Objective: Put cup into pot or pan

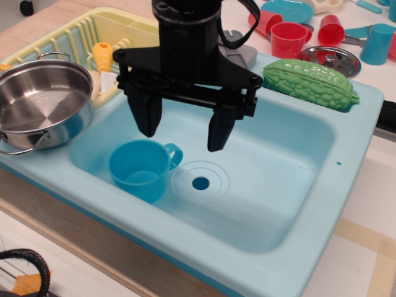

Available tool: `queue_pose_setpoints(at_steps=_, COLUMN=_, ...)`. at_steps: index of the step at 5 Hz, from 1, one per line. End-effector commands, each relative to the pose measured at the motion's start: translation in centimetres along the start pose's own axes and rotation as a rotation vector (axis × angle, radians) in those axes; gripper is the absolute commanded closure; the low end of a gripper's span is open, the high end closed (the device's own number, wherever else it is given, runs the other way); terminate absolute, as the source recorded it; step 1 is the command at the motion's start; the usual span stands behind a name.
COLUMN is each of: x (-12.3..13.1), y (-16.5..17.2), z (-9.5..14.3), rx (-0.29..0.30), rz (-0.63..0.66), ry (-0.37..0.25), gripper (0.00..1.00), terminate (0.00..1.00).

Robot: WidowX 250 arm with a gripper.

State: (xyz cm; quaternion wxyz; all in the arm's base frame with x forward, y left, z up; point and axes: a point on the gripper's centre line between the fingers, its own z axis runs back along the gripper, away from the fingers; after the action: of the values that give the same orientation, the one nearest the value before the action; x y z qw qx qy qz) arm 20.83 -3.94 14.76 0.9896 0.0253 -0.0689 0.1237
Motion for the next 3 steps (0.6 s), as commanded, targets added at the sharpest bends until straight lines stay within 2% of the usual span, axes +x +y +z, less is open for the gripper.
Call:
queue_pose_setpoints(at_steps=1, x=0.0, y=0.0, z=0.0, rx=0.0, rz=0.0, ry=0.0, gripper=0.0, terminate=0.0)
queue_pose_setpoints(at_steps=2, x=0.6, y=0.7, z=-1.4, rx=-0.022, rz=0.006, ry=0.008, gripper=0.0, terminate=0.0)
queue_pose_setpoints(at_steps=3, x=1.0, y=1.7, z=-2.8, rx=-0.046, rz=0.037, ry=0.067, gripper=0.0, terminate=0.0)
